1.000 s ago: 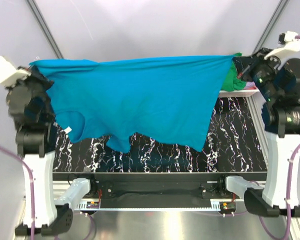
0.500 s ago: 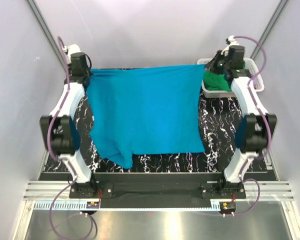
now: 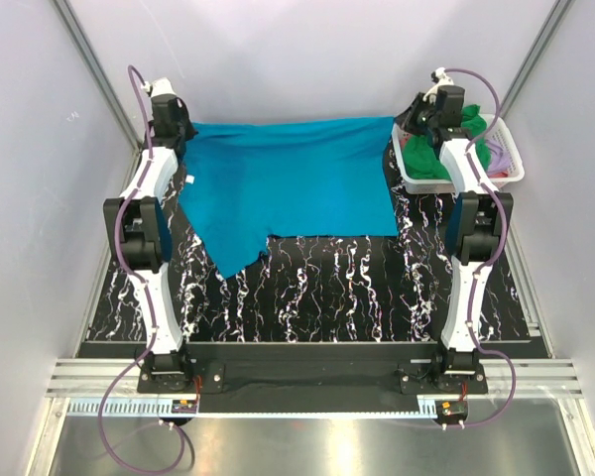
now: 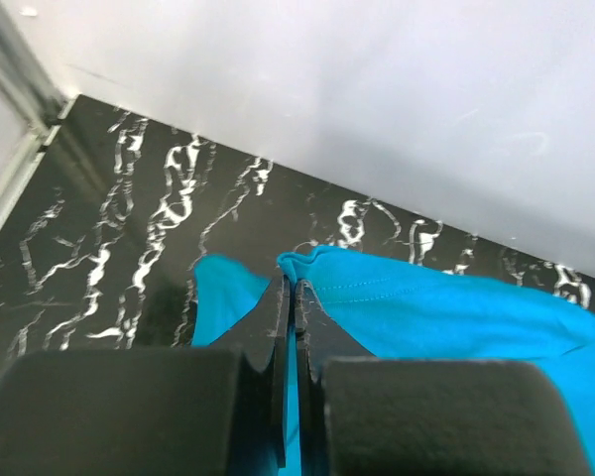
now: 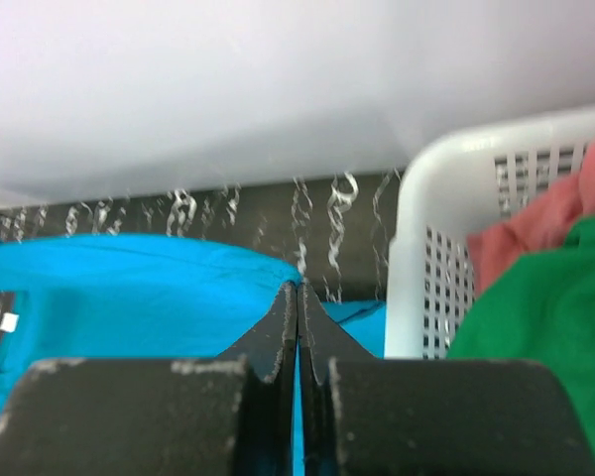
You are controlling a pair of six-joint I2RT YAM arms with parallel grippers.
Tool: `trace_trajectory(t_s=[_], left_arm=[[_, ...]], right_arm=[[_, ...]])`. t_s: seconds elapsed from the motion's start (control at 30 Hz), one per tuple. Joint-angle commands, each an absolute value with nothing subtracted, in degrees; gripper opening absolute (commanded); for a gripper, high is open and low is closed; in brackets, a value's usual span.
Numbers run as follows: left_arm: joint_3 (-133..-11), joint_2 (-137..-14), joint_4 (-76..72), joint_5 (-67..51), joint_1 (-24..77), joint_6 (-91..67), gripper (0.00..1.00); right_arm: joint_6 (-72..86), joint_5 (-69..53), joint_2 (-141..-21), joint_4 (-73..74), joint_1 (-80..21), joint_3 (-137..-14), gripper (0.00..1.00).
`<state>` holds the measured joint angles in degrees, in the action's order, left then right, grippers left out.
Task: Fold and stack the t-shirts
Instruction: Fold the tshirt
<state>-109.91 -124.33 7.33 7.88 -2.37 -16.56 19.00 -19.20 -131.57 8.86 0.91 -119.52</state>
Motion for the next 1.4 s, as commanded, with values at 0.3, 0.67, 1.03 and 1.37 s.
trace_trajectory(t_s=[0.3,0.67,1.03,1.37], left_arm=[[-103.1,-123.6,2.3,1.5,-4.7,-18.8,0.0],[-94.7,-121.9,5.1,-3.8,-5.5,-21.3,0.0],[-93.3,-119.0,11.0,-2.7,-5.8,-19.8,0.0],[-92.9,-119.1,16.6,2.4,-5.8,-18.4,0.18]], right_arm=[[20.1,-20.9,-130.4,7.4,1.5,-116.3,0.0],[19.2,-19.2,-126.2,12.2,1.6,-106.2,0.0],[15.6,-19.8,-121.9,12.1,1.6,-100.3,0.0],[13.2,-16.3,-119.0,13.7,1.6,-95.5,0.12]])
